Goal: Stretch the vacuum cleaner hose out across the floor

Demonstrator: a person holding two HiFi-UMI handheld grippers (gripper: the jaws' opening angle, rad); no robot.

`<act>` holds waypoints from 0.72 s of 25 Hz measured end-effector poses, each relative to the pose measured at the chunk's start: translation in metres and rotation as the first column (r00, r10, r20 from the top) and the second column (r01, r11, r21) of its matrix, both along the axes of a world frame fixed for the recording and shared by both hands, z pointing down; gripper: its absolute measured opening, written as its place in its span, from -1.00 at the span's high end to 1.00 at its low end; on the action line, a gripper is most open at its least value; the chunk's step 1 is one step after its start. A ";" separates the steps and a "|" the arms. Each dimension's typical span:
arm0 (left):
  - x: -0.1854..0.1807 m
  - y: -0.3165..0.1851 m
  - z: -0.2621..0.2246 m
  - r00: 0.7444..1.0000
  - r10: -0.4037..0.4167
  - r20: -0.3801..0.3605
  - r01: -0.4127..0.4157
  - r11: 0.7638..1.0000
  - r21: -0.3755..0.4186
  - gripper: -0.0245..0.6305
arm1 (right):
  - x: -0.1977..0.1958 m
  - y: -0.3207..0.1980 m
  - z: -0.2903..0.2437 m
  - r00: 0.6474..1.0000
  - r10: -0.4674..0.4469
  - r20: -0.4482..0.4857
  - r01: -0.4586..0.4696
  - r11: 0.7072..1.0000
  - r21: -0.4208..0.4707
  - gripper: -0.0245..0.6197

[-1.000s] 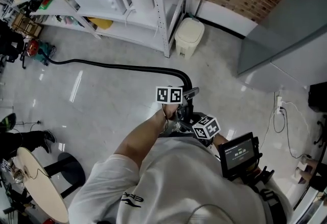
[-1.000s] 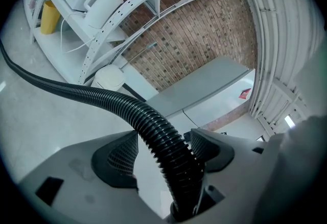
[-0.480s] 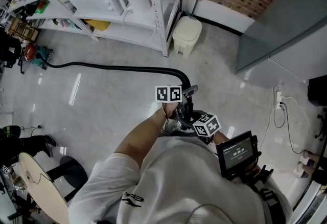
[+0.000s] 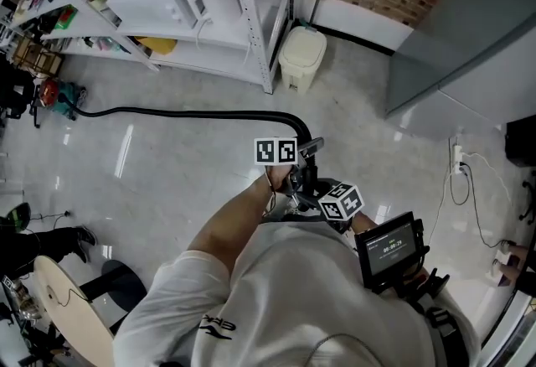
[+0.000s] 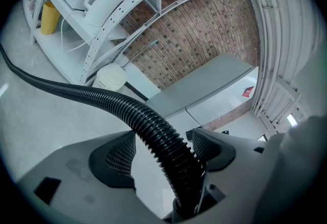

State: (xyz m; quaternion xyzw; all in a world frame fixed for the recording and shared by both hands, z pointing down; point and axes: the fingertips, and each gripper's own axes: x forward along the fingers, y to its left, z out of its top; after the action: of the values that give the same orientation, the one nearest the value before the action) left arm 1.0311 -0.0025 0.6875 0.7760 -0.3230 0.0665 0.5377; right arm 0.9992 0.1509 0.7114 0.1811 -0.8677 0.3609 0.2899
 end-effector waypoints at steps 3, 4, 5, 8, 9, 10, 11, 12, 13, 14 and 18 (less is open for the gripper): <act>-0.002 0.002 -0.001 0.999 0.037 0.007 -0.037 0.999 0.005 -0.09 | 0.000 -0.001 -0.001 1.000 0.004 0.006 -0.004 1.000 0.000 0.33; -0.004 0.003 -0.001 0.999 0.047 0.010 -0.047 0.999 0.008 -0.10 | 0.000 -0.001 -0.001 1.000 0.002 0.007 -0.002 1.000 0.001 0.33; -0.006 0.003 -0.002 0.998 0.054 0.012 -0.054 0.998 0.012 -0.10 | -0.001 -0.001 -0.001 1.000 0.000 0.007 0.000 1.000 0.003 0.33; -0.012 0.003 -0.004 0.998 0.059 0.011 -0.060 0.998 0.019 -0.11 | -0.003 -0.001 -0.002 1.000 -0.007 0.011 0.007 1.000 0.009 0.33; -0.015 0.003 -0.004 0.998 0.060 0.009 -0.060 0.998 0.020 -0.11 | -0.004 -0.002 -0.002 1.000 -0.010 0.013 0.010 1.000 0.010 0.33; -0.017 0.004 -0.004 0.998 0.061 0.004 -0.061 0.998 0.019 -0.12 | -0.004 -0.002 -0.002 1.000 -0.014 0.013 0.014 1.000 0.011 0.34; -0.019 0.005 -0.004 0.998 0.062 -0.004 -0.062 0.998 0.017 -0.12 | -0.005 -0.001 -0.002 1.000 -0.018 0.013 0.018 1.000 0.012 0.34; -0.021 0.006 -0.004 0.998 0.064 -0.010 -0.064 0.998 0.016 -0.13 | -0.005 0.000 -0.002 1.000 -0.023 0.013 0.023 1.000 0.013 0.34; -0.024 0.007 -0.004 0.998 0.066 -0.013 -0.065 0.998 0.016 -0.13 | -0.005 0.001 -0.002 1.000 -0.027 0.012 0.027 1.000 0.014 0.34; -0.026 0.008 -0.005 0.998 0.068 -0.012 -0.067 0.998 0.016 -0.14 | -0.006 0.001 -0.002 0.999 -0.030 0.011 0.030 0.999 0.015 0.34; -0.037 0.013 -0.007 0.997 0.071 -0.008 -0.071 0.997 0.023 -0.15 | -0.007 0.003 -0.003 0.999 -0.040 0.009 0.039 0.999 0.020 0.35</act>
State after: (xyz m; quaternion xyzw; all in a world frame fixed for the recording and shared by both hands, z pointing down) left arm 0.9942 0.0101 0.6809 0.7934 -0.2936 0.0784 0.5274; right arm 0.9920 0.1536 0.7087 0.1651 -0.8761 0.3472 0.2911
